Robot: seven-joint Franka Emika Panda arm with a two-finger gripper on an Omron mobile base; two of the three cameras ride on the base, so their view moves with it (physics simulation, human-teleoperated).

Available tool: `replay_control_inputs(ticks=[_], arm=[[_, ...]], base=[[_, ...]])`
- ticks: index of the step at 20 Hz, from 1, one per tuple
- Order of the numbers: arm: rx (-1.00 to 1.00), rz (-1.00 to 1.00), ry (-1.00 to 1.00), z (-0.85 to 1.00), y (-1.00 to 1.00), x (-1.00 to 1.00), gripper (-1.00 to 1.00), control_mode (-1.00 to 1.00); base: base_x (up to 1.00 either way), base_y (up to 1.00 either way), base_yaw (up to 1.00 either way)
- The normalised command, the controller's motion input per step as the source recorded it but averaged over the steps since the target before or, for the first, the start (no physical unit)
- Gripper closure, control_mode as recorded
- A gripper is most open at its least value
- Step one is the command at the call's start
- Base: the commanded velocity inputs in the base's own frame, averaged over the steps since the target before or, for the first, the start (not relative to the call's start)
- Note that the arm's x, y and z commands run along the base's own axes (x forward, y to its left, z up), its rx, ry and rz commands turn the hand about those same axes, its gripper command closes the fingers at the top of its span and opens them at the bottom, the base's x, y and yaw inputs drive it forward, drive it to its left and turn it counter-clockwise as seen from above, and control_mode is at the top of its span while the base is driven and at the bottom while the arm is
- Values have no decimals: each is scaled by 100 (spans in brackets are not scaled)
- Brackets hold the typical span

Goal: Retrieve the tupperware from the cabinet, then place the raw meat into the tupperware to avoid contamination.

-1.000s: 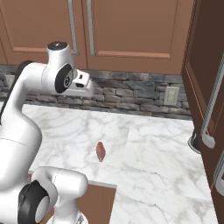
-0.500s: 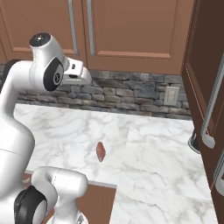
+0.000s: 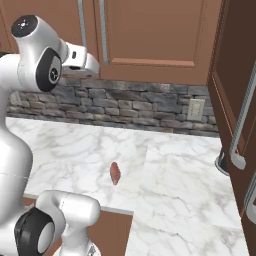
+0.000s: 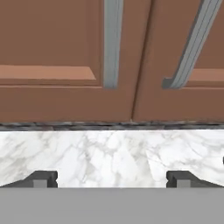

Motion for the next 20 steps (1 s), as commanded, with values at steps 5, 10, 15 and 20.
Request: replay_control_inputs(ticks=[5,10,15,20], arm=[[0,0,-22,67,0,-6,-100,-100],[0,-1,-18,51,0,0,-100,-100],[0,0,-1,16,1,16,-100,-100],[0,0,0,1,0,31,-100,-100]], base=[[0,0,0],[0,0,0],[0,0,0],[0,0,0]])
